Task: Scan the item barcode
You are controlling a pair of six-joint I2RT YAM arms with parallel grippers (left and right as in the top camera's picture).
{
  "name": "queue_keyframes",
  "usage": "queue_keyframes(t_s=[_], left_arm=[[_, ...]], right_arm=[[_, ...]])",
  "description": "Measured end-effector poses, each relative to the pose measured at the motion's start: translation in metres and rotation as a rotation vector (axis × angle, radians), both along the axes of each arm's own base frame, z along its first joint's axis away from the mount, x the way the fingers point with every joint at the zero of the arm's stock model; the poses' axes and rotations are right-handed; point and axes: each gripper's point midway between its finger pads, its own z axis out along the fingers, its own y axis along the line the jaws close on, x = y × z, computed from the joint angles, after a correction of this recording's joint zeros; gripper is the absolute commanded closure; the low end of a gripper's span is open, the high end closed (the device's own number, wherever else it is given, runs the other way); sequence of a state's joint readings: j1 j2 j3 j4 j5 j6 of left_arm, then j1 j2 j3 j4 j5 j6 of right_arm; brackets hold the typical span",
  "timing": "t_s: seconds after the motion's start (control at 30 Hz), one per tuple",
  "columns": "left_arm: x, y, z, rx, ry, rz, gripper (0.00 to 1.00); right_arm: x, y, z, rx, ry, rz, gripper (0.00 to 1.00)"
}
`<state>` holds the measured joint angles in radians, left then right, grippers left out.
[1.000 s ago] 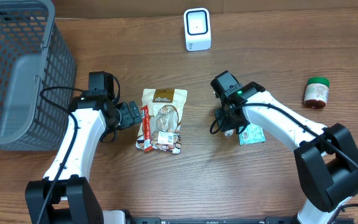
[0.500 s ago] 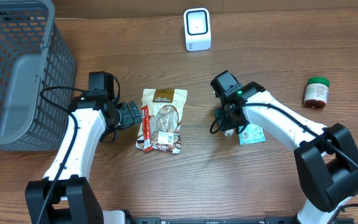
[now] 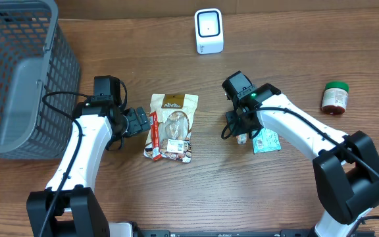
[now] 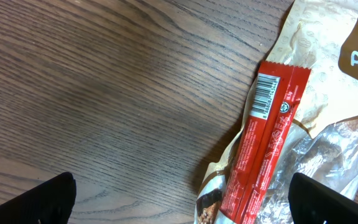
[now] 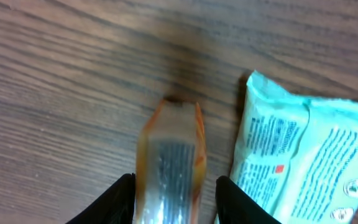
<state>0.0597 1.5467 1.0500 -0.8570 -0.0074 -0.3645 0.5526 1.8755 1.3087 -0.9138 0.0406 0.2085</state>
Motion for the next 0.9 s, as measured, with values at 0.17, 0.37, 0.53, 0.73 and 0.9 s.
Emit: queue_keyframes(t_s=[0.17,0.37,0.53,0.73,0.9], left_arm=[[-0.0001,0.0,0.0,0.0,0.0,0.0,0.0],[0.0,0.0,0.0,0.0,0.0,0.0,0.0],[0.0,0.0,0.0,0.0,0.0,0.0,0.0],[0.0,0.0,0.0,0.0,0.0,0.0,0.0],[0.0,0.0,0.0,0.0,0.0,0.0,0.0]], right_arm=[[-0.0044,-0.0029,-0.0007,-0.011,0.019,-0.001,0.58],[-0.0047,-0.0029,-0.0007,-0.012,0.019,-0.001,0.67],[-0.0047,-0.003,-0.0007,-0.012,0.019,-0.001,0.77],[-0.0056,-0.002,-0.0008,-0.006,0.025,0.0,0.89],[-0.0074,-0.0027,-0.0009,-0.005,0.034,-0.002,0.96]])
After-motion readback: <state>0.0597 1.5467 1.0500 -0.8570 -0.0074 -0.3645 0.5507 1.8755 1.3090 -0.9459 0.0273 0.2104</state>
